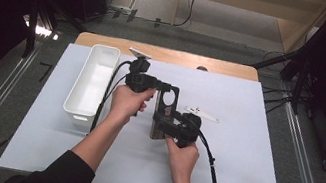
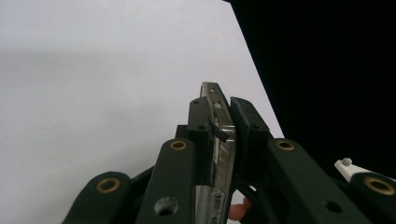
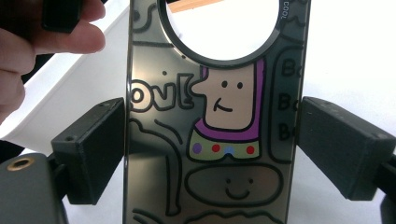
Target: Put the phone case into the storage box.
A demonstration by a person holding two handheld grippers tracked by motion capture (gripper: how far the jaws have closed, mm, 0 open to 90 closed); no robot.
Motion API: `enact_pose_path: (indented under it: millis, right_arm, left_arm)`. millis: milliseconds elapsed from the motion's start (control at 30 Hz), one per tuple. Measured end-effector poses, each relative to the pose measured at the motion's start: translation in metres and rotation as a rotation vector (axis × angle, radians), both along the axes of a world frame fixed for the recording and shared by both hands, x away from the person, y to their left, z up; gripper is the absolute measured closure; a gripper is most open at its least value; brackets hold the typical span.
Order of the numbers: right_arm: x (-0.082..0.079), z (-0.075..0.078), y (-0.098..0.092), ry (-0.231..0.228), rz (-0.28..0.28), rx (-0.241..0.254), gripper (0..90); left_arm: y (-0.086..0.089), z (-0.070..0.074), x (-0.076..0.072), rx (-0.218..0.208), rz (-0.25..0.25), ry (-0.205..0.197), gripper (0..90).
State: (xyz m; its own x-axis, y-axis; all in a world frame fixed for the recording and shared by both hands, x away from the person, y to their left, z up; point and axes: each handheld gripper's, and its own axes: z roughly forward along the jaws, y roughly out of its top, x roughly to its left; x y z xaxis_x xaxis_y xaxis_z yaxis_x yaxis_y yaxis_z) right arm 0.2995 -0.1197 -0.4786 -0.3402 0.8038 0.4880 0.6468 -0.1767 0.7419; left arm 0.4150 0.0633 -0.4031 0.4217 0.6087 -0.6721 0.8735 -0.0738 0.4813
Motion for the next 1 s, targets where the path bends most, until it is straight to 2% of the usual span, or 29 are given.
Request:
enact_pose_path:
  millis: [467,733,833,1000]
  right_arm:
    - [0.0023,0.003,-0.0031,0.02,0.027,-0.003,9.5]
    - [0.0031,0.0036,-0.0037,0.017,0.046,-0.004,8.4]
    - [0.0036,0.0047,-0.0029,0.021,0.073,-0.004,0.0]
    - [0.0027,0.008,-0.0027,0.013,0.085,-0.011,0.0]
  left_arm:
    - [-0.0009,0.001,-0.0003,-0.001,-0.009,0.0,79.0]
    - [-0.0002,0.0017,-0.0007,-0.004,-0.015,0.002,79.0]
    - [-0.0003,0.0021,-0.0011,-0.005,-0.021,-0.002,79.0]
    - [0.0001,0.004,-0.0017,-0.007,-0.021,-0.015,79.0]
